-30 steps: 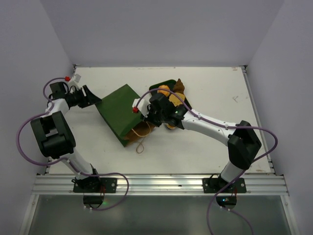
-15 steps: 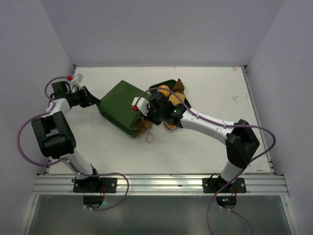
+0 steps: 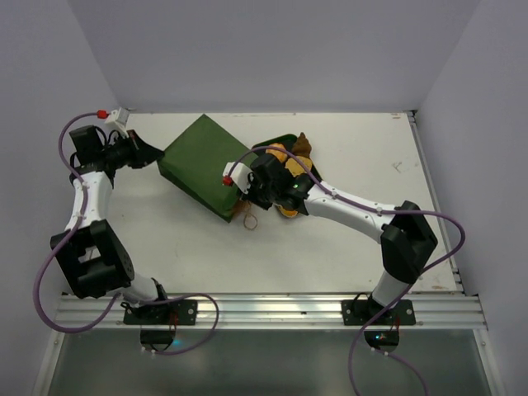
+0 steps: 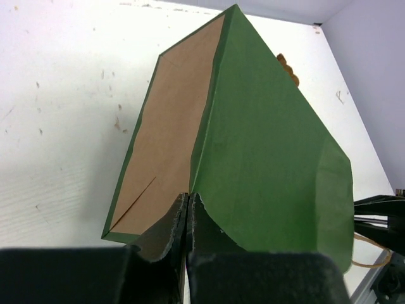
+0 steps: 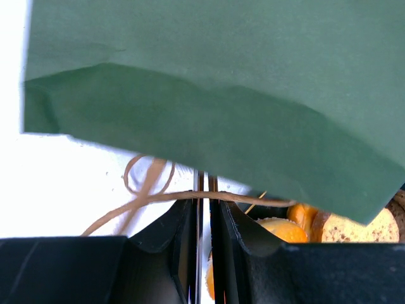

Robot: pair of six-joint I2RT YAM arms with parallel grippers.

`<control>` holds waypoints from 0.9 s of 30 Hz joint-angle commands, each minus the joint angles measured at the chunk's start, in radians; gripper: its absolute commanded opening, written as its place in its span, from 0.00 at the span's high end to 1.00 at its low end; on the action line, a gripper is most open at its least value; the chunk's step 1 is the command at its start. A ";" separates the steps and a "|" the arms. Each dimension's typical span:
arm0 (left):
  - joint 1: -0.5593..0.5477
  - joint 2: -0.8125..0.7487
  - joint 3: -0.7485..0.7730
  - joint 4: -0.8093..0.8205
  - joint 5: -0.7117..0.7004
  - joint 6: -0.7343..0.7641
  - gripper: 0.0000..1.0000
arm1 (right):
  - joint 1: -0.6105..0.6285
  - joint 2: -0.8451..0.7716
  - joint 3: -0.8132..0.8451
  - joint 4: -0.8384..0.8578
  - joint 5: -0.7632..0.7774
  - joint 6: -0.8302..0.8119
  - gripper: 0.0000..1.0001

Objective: Take the fake bread out of the paper bag

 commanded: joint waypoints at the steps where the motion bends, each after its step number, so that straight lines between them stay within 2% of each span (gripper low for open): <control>1: -0.012 -0.055 -0.015 0.105 0.064 -0.072 1.00 | -0.003 0.010 0.029 0.014 0.025 -0.004 0.84; 3: 0.008 -0.063 -0.032 0.118 0.030 -0.075 1.00 | -0.005 0.020 0.032 0.011 0.030 -0.006 0.83; 6: 0.007 -0.071 -0.032 0.113 0.050 -0.086 1.00 | -0.006 0.036 0.037 0.008 0.054 -0.012 0.83; 8: 0.016 -0.108 -0.066 0.180 0.076 -0.134 1.00 | -0.011 0.042 0.035 0.008 0.069 -0.020 0.83; 10: 0.016 -0.156 -0.094 0.213 0.012 -0.136 1.00 | -0.023 0.046 0.037 0.008 0.077 -0.021 0.83; 11: 0.024 -0.144 -0.089 0.193 0.004 -0.127 1.00 | -0.031 0.051 0.037 0.008 0.082 -0.021 0.83; 12: 0.033 -0.104 -0.091 0.201 0.083 -0.145 1.00 | -0.032 0.054 0.040 0.009 0.091 -0.021 0.83; 13: 0.027 -0.096 -0.092 0.196 0.083 -0.150 1.00 | -0.038 0.056 0.038 0.008 0.094 -0.021 0.84; 15: 0.030 -0.098 -0.117 0.179 0.036 -0.123 1.00 | -0.052 0.069 0.035 0.009 0.102 -0.024 0.84; 18: 0.039 -0.092 -0.143 0.208 0.028 -0.127 1.00 | -0.074 0.092 0.032 0.009 0.106 -0.024 0.83; 23: 0.042 -0.020 -0.138 0.165 0.034 -0.095 1.00 | -0.080 0.105 0.034 -0.002 0.103 -0.032 0.85; 27: 0.047 -0.006 -0.137 0.138 -0.016 -0.087 1.00 | -0.080 0.089 0.032 -0.002 0.103 -0.035 0.86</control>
